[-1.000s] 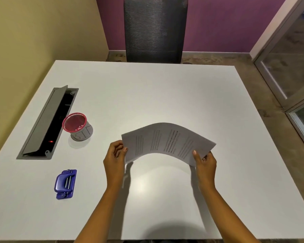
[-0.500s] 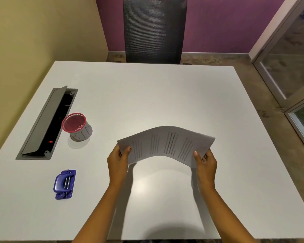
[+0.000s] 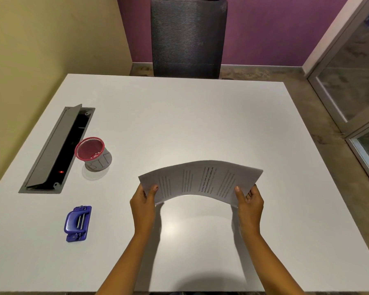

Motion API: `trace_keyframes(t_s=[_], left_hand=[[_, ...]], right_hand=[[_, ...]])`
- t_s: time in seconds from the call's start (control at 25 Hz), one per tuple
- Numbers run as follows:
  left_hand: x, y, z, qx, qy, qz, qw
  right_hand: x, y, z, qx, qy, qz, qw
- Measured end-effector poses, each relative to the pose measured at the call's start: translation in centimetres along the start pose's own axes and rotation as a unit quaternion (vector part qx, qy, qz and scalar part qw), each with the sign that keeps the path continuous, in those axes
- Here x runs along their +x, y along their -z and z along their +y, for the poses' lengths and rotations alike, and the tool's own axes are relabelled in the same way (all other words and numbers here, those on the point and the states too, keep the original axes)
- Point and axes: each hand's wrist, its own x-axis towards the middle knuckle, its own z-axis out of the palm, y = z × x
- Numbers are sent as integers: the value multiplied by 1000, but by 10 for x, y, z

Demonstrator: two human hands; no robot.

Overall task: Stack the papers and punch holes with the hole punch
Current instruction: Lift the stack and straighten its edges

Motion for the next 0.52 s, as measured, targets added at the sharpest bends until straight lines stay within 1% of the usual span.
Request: trace_keyframes(t_s=[0.2,0.36,0.52], left_hand=[[0,2,-8,24,15,5,1000],[-1,3,-11,32,6,4,999],[-1,3,-15,44,18,7,999]], right_hand=[[0,1,7,-23,-20,-3,1000],[1,1,8,-30,-15,-8,999],[-1,1,13,-40,-35,-6,999]])
